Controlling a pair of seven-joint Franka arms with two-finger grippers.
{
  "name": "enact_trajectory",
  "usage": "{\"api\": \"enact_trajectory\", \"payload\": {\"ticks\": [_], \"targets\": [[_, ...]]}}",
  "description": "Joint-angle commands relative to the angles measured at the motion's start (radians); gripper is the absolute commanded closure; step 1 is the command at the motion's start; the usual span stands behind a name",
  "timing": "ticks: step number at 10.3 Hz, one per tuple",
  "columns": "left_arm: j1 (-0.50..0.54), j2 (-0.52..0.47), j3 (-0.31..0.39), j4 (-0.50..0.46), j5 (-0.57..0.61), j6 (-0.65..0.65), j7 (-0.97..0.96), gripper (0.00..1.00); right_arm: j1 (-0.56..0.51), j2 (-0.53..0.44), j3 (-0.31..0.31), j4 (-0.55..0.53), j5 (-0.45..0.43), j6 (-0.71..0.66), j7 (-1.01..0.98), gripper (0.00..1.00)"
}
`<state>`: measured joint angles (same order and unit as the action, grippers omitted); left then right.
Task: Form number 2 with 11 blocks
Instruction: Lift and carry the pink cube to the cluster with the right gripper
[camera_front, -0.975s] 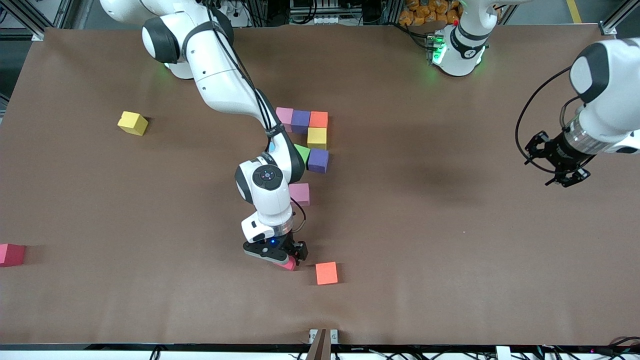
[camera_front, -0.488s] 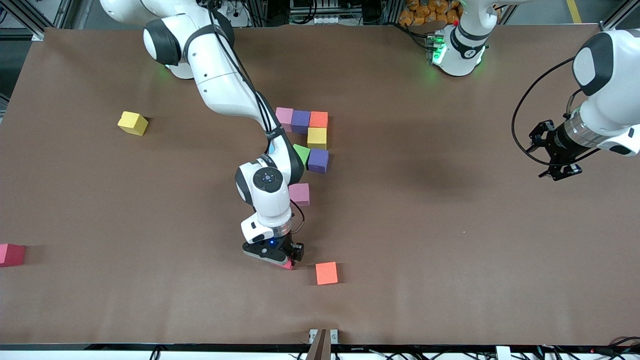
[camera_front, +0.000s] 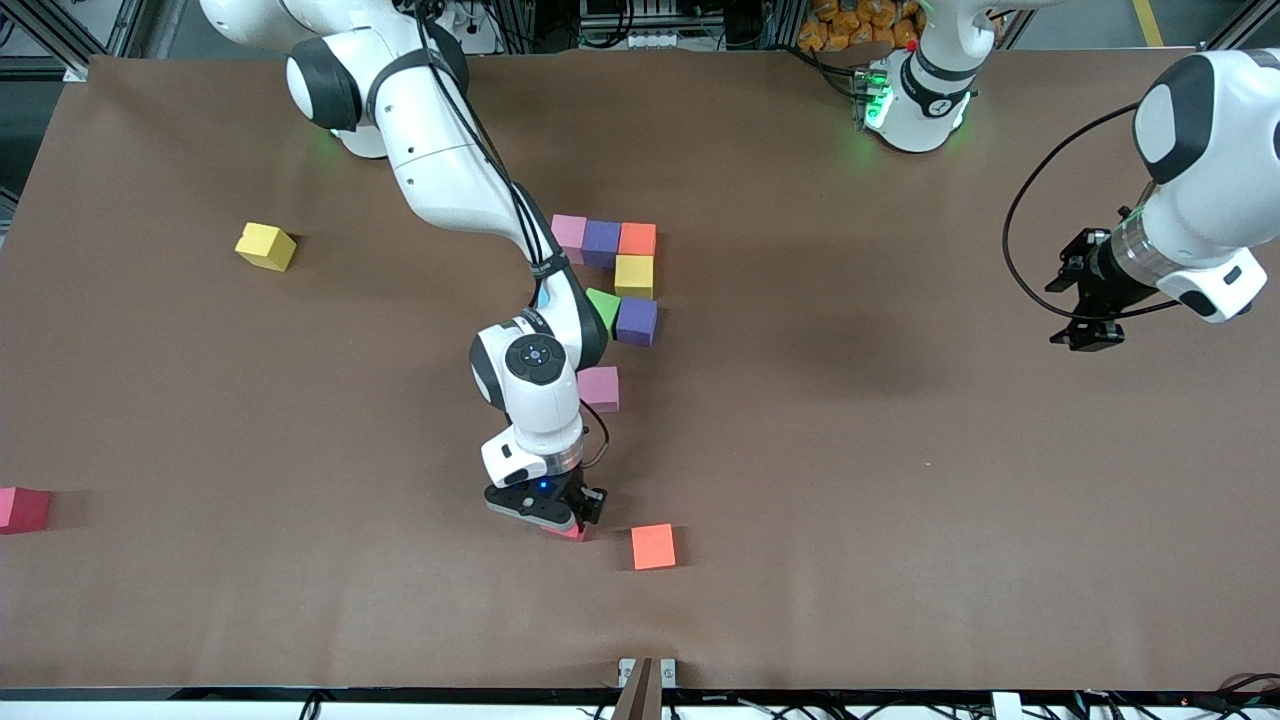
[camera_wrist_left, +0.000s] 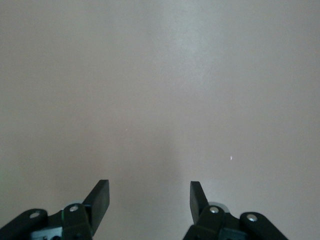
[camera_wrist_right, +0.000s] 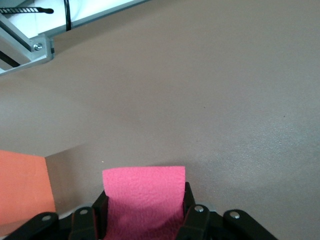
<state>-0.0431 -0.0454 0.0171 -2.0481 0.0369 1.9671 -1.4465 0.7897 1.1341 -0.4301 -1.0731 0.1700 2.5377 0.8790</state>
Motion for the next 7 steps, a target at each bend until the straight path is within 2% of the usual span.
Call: {"api": "enact_trajectory", "payload": {"ticks": [1, 5, 7], "targets": [[0.005, -0.039, -0.002, 0.002, -0.025, -0.046, 0.162, 0.27, 0.008, -0.032, 0.001, 0.019, -0.014, -0.022, 0.02, 1.0], [0.005, -0.041, -0.003, 0.014, -0.025, -0.08, 0.357, 0.27, 0.078, -0.131, 0.005, 0.013, -0.006, -0.183, -0.032, 1.0], [0.005, -0.034, -0.002, 0.026, -0.025, -0.082, 0.426, 0.27, 0.075, -0.238, 0.121, -0.034, 0.011, -0.27, -0.041, 1.0]]}}
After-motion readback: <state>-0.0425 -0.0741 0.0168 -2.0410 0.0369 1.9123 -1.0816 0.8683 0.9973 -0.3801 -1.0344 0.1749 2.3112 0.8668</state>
